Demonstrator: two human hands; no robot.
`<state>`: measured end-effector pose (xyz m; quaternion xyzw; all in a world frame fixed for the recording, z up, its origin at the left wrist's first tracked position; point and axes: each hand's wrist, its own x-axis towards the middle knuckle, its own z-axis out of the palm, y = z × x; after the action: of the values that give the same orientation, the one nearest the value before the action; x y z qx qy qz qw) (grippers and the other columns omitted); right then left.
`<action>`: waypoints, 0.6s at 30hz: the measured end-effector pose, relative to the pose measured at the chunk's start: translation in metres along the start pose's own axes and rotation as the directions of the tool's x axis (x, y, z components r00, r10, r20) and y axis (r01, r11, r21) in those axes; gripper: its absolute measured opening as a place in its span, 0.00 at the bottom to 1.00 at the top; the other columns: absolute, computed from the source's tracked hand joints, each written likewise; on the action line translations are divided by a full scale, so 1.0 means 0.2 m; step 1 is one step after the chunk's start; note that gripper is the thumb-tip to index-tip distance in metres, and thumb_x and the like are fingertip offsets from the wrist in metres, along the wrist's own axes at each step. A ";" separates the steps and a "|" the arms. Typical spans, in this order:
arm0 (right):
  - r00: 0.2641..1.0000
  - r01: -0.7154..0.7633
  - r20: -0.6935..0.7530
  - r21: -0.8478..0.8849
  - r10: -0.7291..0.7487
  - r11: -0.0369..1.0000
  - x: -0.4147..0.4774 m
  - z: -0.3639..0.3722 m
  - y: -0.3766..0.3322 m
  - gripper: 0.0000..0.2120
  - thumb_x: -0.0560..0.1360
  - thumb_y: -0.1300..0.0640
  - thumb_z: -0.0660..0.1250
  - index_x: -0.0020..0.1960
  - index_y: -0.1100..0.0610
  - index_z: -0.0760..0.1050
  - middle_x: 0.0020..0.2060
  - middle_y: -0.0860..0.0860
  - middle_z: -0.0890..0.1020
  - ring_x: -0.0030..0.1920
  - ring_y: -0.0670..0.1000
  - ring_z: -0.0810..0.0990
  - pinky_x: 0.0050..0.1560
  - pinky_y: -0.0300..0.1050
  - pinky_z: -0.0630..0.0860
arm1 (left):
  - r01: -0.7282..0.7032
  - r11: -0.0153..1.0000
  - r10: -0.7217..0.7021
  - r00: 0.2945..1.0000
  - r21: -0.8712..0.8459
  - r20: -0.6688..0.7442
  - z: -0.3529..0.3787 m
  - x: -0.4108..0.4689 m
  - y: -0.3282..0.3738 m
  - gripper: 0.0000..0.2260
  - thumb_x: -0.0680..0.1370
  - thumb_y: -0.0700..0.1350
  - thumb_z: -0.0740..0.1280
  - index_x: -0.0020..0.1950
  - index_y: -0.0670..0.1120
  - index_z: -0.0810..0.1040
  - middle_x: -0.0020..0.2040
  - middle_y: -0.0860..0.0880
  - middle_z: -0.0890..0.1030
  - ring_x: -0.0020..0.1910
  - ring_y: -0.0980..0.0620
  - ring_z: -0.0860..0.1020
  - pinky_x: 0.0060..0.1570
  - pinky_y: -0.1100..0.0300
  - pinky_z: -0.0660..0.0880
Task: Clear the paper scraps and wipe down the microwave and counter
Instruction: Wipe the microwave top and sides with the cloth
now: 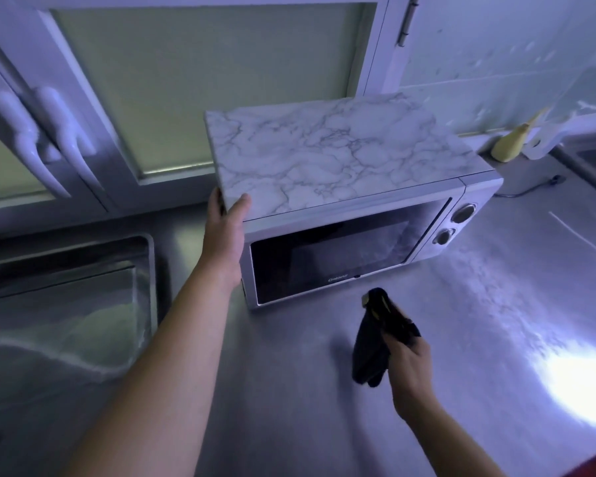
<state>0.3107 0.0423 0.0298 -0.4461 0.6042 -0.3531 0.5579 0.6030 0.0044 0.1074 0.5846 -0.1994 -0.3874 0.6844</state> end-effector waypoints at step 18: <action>0.835 0.263 -0.549 0.446 0.029 0.855 0.62 0.38 -0.35 0.25 0.79 0.62 0.62 0.75 0.49 0.70 0.72 0.48 0.75 0.72 0.49 0.72 0.74 0.51 0.65 | -0.051 0.997 0.052 0.998 -0.059 0.020 0.10 -0.01 -0.01 0.19 0.81 0.46 0.64 0.73 0.52 0.71 0.66 0.50 0.80 0.66 0.48 0.78 0.70 0.42 0.69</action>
<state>0.3994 -0.0928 0.0410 -0.2049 0.5924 -0.6436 0.4392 0.5872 -0.0065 0.1114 0.5549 -0.2104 -0.3814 0.7087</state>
